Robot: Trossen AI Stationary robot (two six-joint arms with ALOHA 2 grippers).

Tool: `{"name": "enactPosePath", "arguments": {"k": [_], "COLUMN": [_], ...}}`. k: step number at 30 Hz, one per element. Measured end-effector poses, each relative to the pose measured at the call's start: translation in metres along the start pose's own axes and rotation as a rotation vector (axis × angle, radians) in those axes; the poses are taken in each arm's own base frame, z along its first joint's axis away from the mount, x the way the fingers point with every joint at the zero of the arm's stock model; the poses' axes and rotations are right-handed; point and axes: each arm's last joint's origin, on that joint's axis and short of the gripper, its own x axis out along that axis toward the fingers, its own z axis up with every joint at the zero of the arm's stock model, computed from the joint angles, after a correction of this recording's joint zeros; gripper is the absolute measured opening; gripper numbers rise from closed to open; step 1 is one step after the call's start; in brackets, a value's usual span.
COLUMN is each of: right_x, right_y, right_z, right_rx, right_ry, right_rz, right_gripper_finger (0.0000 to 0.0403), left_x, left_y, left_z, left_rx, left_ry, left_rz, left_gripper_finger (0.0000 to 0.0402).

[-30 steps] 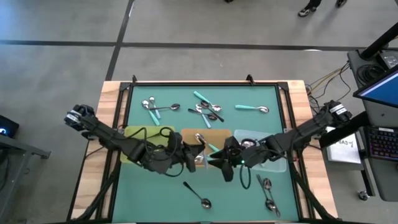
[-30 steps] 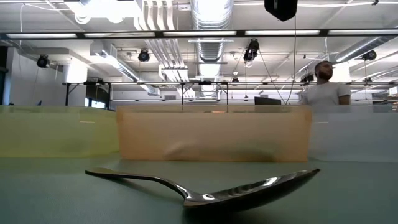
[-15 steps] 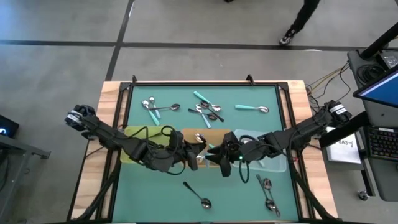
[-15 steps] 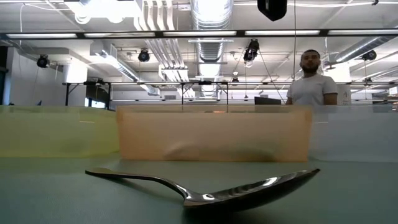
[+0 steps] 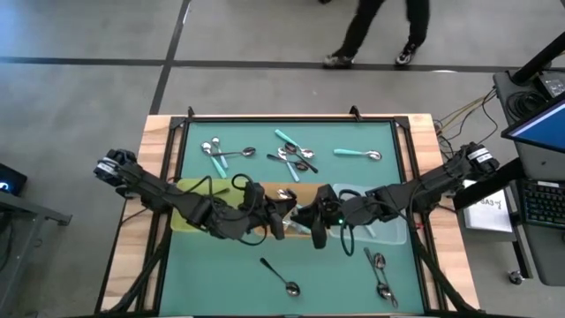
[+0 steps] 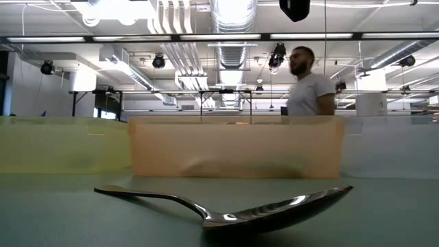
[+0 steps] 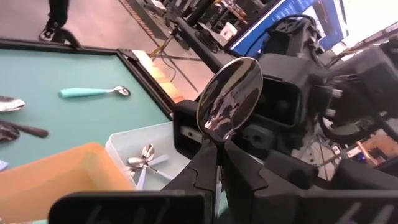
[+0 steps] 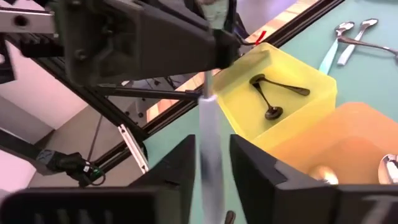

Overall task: Sort silverware by color (type)
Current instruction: Put the blue spoon into the white bin

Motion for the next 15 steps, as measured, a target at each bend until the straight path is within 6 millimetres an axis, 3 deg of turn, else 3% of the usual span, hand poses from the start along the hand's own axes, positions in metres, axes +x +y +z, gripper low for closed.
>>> {"name": "enactPosePath", "arguments": {"k": [4, 12, 15], "right_x": [0.001, -0.001, -0.009], "right_y": [-0.002, -0.004, -0.012], "right_z": [0.003, 0.005, 0.008], "right_rx": [-0.014, -0.031, -0.044], "right_ry": [-0.008, 0.021, 0.064], "right_rz": [-0.001, 0.011, -0.06], "right_gripper_finger": [0.0026, 0.0025, 0.0024], "left_x": [0.0, 0.0, 0.0], "left_y": [-0.001, -0.002, -0.002], "left_z": [0.001, 0.0, 0.0], "left_rx": [0.004, 0.008, 0.06], "left_ry": [-0.004, 0.053, 0.071], "left_rz": [-0.001, -0.039, -0.056], "left_gripper_finger": [0.0, 0.0015, 0.0032]}}
